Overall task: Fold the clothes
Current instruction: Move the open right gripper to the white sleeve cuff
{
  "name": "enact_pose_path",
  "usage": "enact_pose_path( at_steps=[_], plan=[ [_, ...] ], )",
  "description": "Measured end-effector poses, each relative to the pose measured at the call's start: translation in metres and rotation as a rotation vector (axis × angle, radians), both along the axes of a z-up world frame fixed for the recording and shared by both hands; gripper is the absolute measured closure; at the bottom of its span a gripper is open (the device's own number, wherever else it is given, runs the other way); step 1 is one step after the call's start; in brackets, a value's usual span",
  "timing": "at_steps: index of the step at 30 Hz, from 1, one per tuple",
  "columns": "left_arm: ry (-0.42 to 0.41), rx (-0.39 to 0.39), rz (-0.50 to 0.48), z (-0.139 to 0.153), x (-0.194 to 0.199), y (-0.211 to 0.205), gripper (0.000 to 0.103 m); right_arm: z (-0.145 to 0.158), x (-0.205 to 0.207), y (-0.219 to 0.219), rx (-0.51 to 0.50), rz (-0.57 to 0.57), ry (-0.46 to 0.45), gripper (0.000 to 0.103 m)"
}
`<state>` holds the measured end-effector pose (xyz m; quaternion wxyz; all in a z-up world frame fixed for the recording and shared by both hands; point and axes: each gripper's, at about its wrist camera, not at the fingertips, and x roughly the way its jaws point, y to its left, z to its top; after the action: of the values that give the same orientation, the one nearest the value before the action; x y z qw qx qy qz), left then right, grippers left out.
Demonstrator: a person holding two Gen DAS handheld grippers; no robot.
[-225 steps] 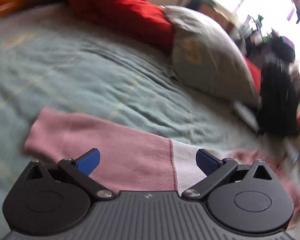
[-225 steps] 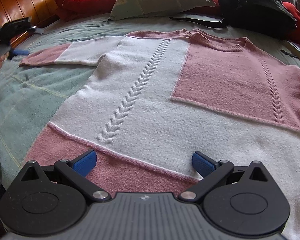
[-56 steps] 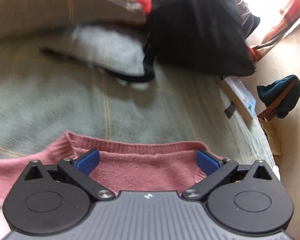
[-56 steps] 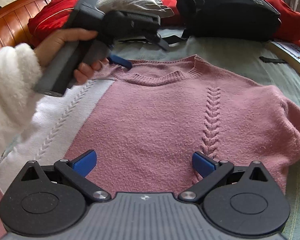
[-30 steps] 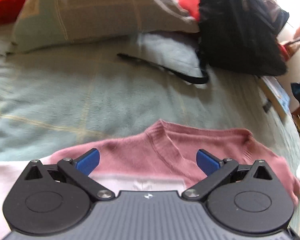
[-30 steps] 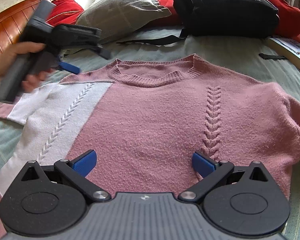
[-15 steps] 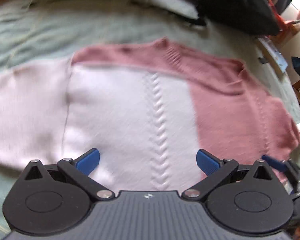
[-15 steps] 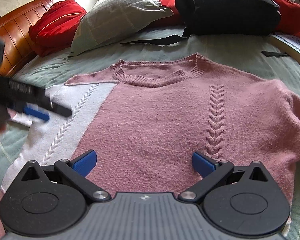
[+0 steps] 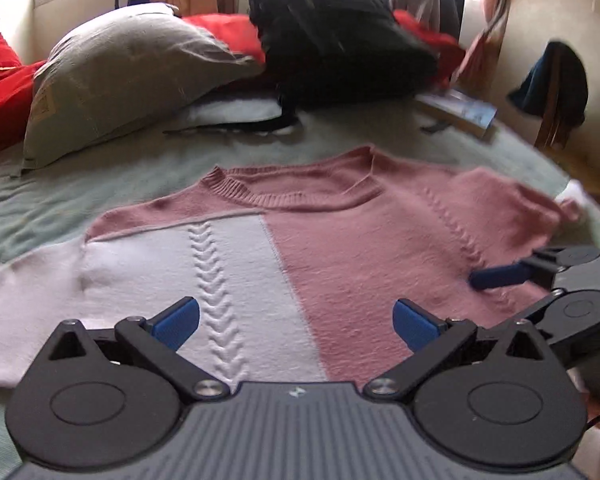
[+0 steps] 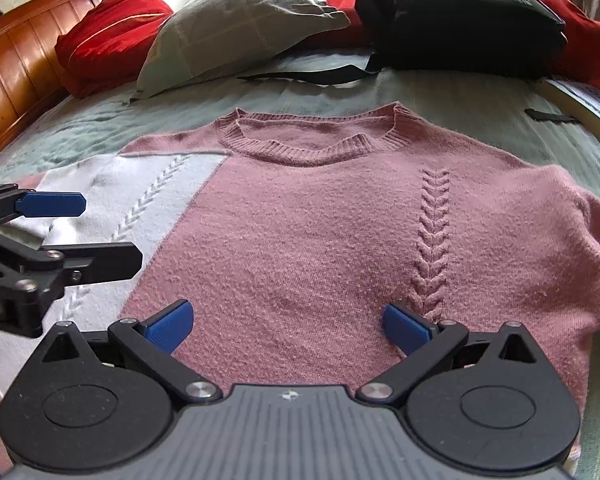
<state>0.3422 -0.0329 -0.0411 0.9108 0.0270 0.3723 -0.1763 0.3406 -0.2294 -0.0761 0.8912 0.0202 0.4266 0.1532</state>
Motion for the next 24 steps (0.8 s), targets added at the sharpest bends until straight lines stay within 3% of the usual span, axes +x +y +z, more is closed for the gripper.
enact_pose_path(
  at_steps=[5,8,13,16,19,24],
  plan=[
    [-0.079,0.119,0.043,-0.005,-0.009,0.012,0.001,0.014,-0.018,-0.021,-0.003,-0.011,-0.031,0.000],
    [-0.067,0.142,0.067,-0.013,-0.011,0.019,0.001,0.030,-0.012,-0.033,-0.042,-0.069,-0.058,0.000],
    [-0.052,0.078,-0.008,-0.019,-0.021,0.026,0.001,0.037,0.035,-0.032,-0.061,-0.121,0.013,0.000],
    [-0.061,0.060,-0.008,-0.017,-0.026,0.030,0.001,0.024,0.070,-0.021,-0.116,-0.134,0.061,0.000],
    [-0.062,0.036,0.006,-0.017,-0.026,0.038,0.001,0.005,0.099,-0.027,-0.081,-0.179,0.115,0.000],
    [-0.038,-0.018,0.040,-0.019,-0.020,0.051,0.001,-0.006,0.144,-0.054,-0.049,-0.277,0.064,0.000]
  ],
)
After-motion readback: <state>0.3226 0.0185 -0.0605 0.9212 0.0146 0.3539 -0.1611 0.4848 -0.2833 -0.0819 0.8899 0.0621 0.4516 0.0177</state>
